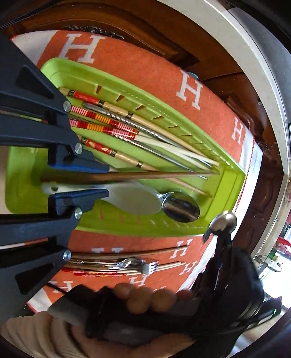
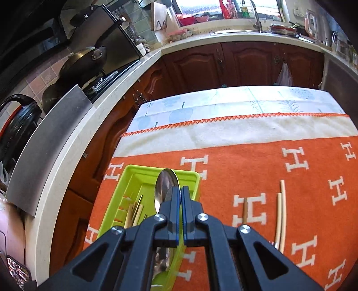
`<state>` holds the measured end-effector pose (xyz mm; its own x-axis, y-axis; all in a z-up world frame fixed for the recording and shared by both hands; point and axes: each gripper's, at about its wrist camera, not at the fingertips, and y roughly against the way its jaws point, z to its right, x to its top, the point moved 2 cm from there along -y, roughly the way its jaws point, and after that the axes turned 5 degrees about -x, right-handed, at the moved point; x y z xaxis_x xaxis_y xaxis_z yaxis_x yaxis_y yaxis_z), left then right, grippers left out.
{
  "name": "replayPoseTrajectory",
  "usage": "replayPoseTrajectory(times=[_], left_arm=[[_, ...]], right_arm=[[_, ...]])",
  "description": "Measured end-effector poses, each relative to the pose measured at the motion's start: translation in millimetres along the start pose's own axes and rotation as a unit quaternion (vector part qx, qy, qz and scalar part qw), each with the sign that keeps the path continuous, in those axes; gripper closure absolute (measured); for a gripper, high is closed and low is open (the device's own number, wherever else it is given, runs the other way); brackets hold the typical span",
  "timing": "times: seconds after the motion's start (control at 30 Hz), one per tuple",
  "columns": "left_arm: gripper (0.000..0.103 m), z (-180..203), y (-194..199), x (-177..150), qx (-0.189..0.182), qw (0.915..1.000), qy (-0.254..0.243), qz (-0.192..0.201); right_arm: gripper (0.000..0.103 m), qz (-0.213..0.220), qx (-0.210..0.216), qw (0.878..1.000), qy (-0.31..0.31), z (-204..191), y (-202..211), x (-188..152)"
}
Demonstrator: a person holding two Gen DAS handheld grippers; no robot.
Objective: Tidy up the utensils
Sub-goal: 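Carry both spoons over the green tray and open both tools to release them, then withdraw both open tools from the tray back to the remaining utensils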
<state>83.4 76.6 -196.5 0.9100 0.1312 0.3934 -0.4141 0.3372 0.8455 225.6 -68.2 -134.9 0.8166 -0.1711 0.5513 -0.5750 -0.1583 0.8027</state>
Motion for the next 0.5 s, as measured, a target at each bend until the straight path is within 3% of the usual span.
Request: replayPoseTrajectory(times=[0.07, 0.17, 0.5], left_arm=[[0.074, 1, 4, -2, 0.003, 1.0, 0.0, 0.002], [0.064, -1, 16, -2, 0.009, 0.9998, 0.0, 0.018], [0.05, -1, 51, 12, 0.022, 0.997, -0.015, 0.073]], right_arm=[[0.1, -0.006, 0.002, 1.0, -0.001, -3, -5, -1], [0.095, -0.027, 0.008, 1.0, -0.008, -5, -11, -3], [0.095, -0.02, 0.007, 1.0, -0.003, 14, 12, -5]])
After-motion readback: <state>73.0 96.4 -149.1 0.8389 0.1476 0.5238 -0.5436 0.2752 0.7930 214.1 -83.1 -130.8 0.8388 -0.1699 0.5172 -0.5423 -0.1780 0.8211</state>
